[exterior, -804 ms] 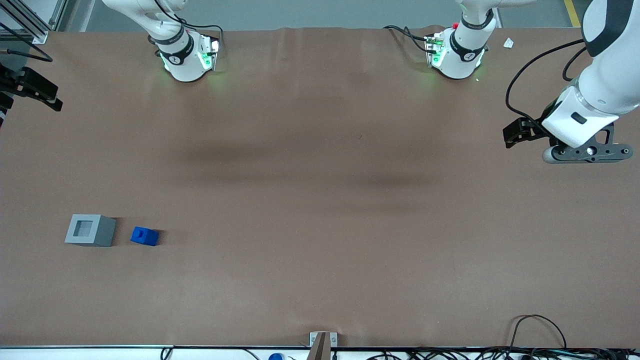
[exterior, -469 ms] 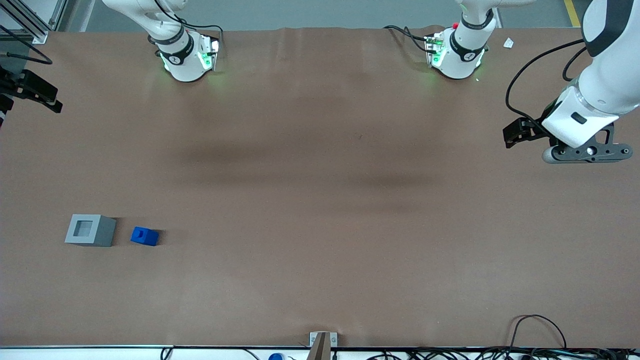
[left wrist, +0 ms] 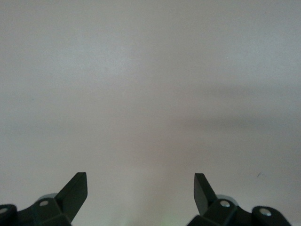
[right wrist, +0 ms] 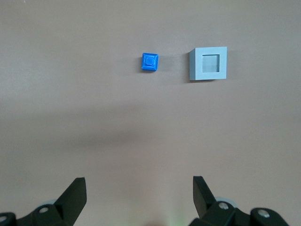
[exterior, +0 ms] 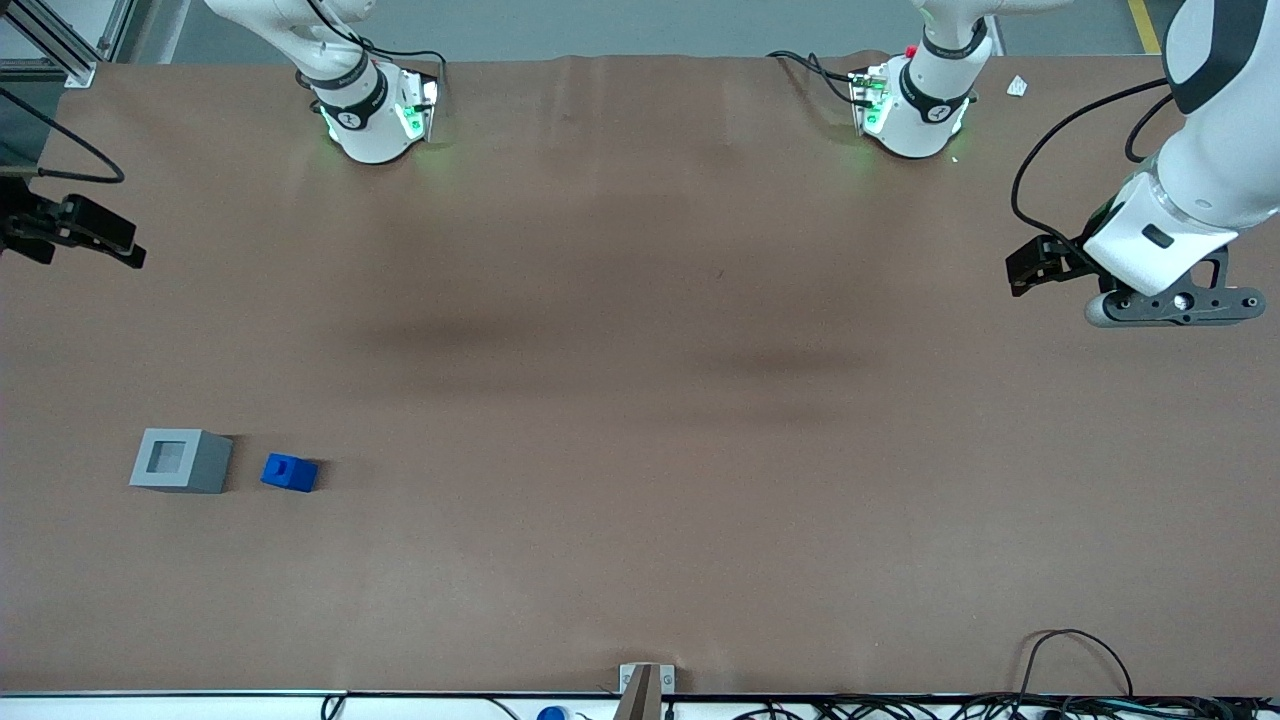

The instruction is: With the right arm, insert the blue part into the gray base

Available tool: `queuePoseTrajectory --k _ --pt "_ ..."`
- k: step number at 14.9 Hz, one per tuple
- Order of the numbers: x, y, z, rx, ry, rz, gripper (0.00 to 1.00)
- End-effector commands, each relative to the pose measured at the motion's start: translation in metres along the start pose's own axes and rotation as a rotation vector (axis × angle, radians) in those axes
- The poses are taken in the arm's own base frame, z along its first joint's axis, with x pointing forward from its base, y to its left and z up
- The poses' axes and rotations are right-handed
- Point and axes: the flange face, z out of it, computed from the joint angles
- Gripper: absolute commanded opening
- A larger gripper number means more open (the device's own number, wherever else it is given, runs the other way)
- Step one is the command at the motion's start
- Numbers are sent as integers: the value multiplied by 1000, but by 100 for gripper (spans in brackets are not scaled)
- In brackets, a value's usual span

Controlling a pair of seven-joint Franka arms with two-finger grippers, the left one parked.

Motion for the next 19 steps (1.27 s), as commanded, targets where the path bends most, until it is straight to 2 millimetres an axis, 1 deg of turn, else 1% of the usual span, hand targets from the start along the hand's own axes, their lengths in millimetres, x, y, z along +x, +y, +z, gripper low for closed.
queuePoseTrajectory --k 1,4,7,9,11,13,17,19 --pt "12 2 15 20 -19 1 100" --pt "33 3 44 22 -39 5 100" --pt "60 -2 86 22 -55 1 100" --pt "73 -4 112 22 -50 -1 100" --pt "80 -6 136 23 -47 -3 100" --pt "88 -13 153 22 -53 -14 100" --pt "114 -12 211 23 -41 -9 100" --pt "124 -11 232 24 -26 -5 100"
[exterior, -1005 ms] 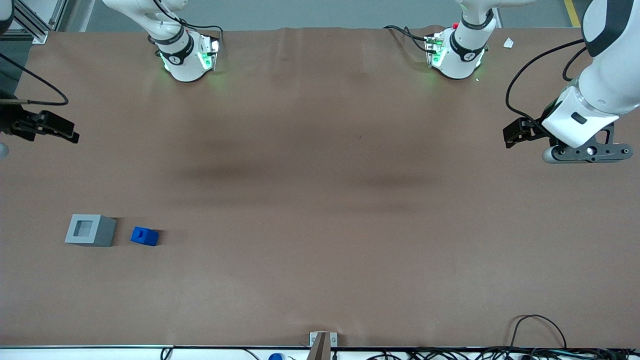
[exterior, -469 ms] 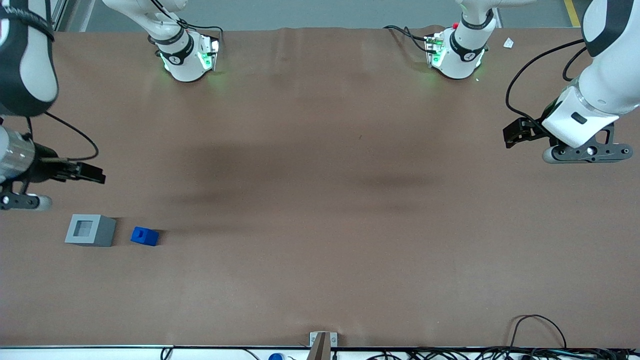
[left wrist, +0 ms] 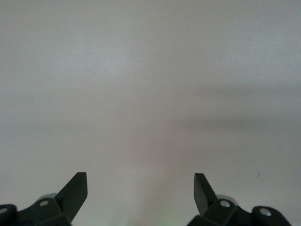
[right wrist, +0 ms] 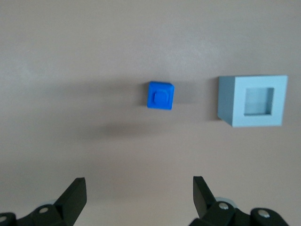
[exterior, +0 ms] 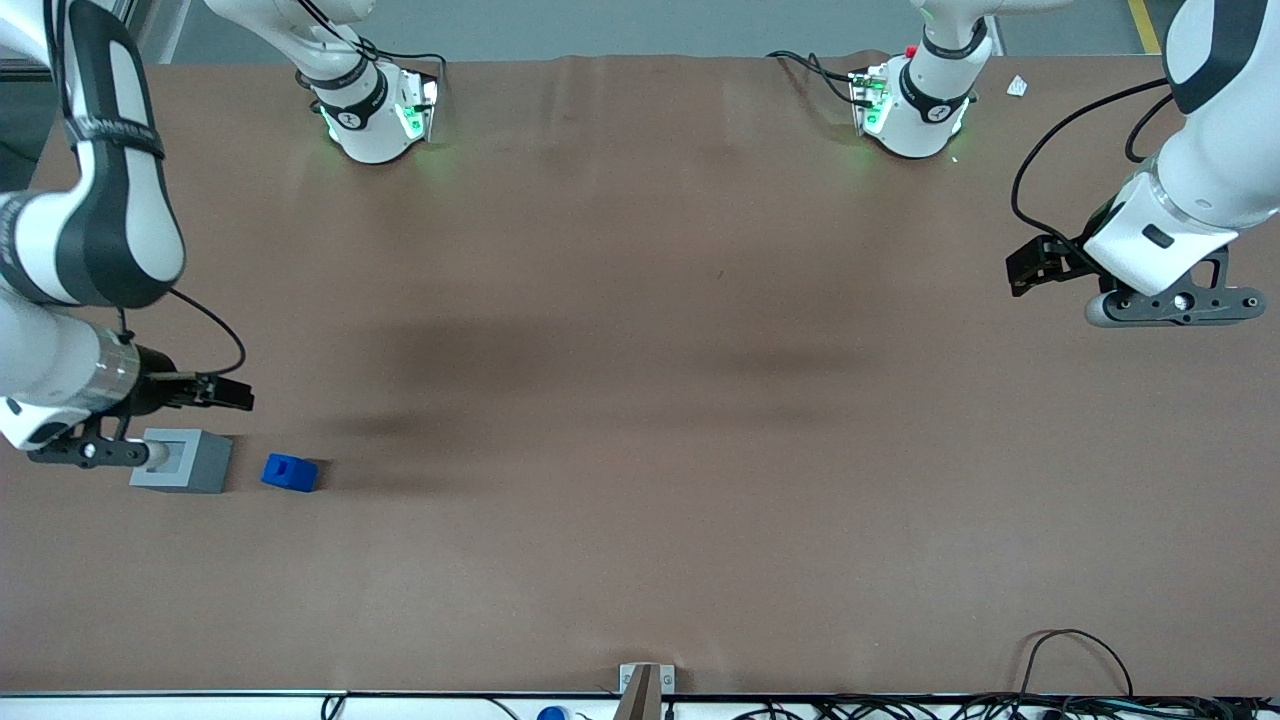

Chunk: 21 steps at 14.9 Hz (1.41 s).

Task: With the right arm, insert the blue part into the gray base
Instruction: 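Move the open right gripper down over the blue block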

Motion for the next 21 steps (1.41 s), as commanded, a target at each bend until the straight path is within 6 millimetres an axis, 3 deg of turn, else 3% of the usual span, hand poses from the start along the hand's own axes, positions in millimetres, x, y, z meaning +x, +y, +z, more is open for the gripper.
queuePoseTrajectory --k 1,10,17,21 --pt "12 4 27 14 12 10 100" --pt "43 25 110 43 54 60 100" --pt "50 25 145 45 49 61 100" --pt "56 37 164 44 86 88 100"
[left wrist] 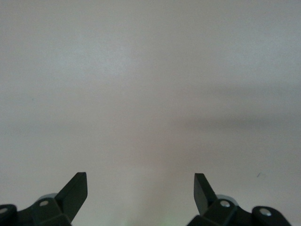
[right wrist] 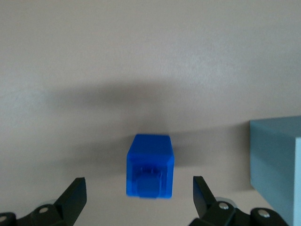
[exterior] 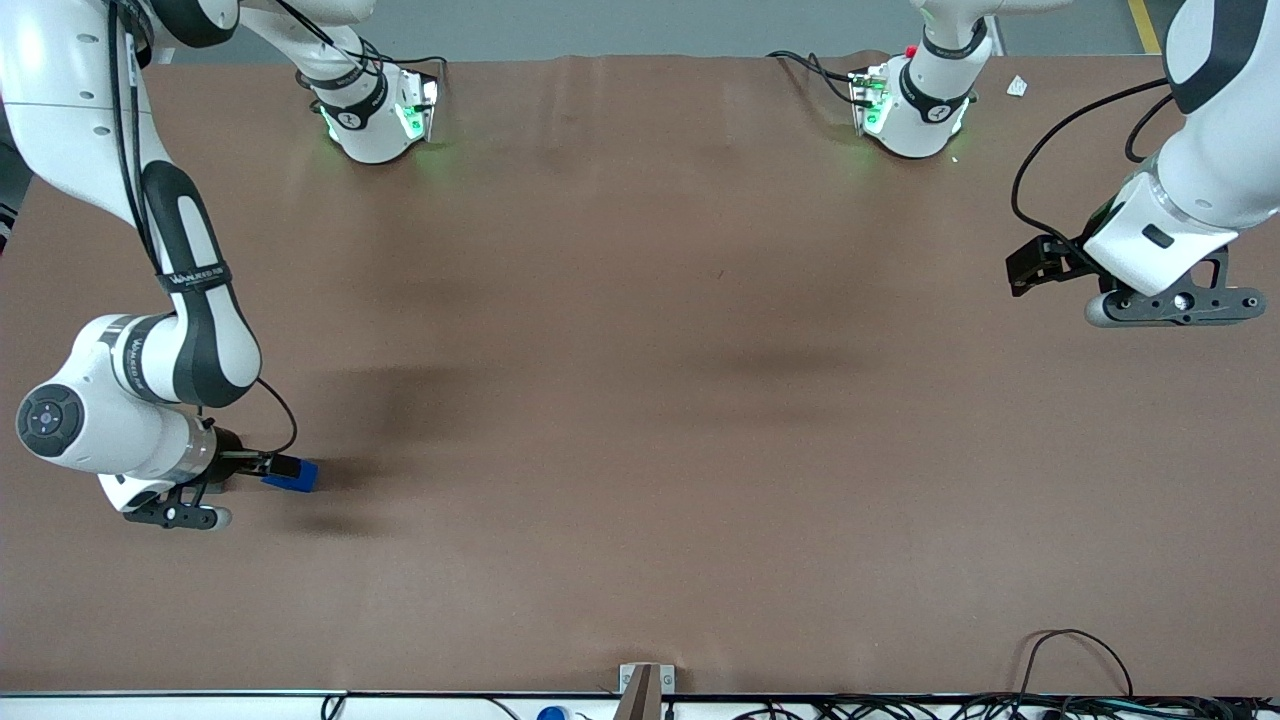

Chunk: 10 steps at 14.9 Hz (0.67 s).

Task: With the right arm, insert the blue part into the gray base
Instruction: 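Close the right gripper on the blue block and lift it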

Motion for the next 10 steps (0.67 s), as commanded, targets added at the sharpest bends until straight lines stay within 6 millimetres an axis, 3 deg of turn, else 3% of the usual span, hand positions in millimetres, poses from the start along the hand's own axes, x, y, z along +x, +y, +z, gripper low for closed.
queuePoseTrajectory --k 1,10 --pt "2 12 14 17 10 32 100" --pt "1 7 35 23 -3 52 96"
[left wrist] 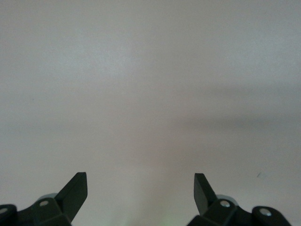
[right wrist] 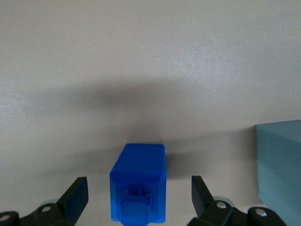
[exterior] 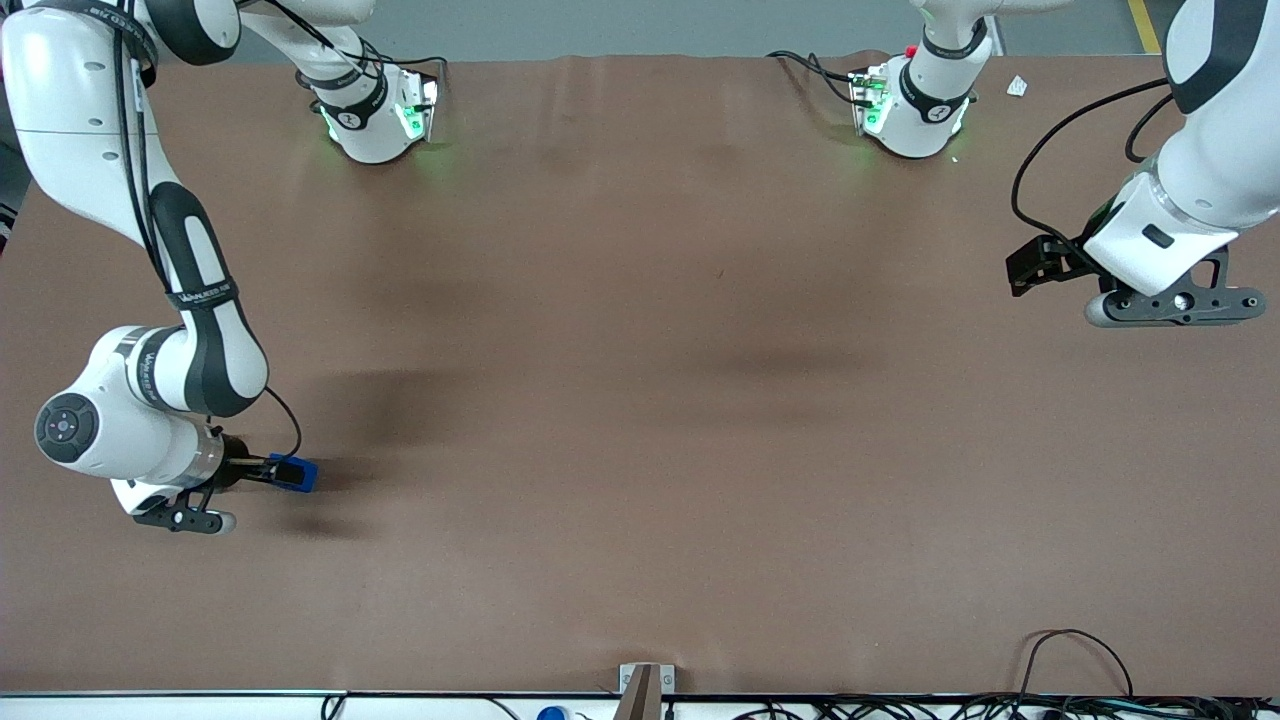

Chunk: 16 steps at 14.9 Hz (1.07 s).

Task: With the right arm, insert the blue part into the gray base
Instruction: 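Close the right gripper on the blue block and lift it, then carry the blue block over the gray base's opening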

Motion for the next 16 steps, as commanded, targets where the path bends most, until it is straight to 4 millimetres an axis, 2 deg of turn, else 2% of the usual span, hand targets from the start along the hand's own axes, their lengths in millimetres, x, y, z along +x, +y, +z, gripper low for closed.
queuePoseTrajectory --k 1,5,7,8,10,13,15,16 --pt "0 -2 6 15 4 28 93" --pt "-1 -3 6 14 3 32 77" --pt "-1 -3 7 14 1 32 72" --pt "-1 -3 6 14 3 32 67" --pt "-1 -4 6 14 1 31 53" --pt "-1 -5 6 13 3 27 24" --pt "-1 -5 4 12 0 15 9" --pt "0 -6 2 10 1 7 5"
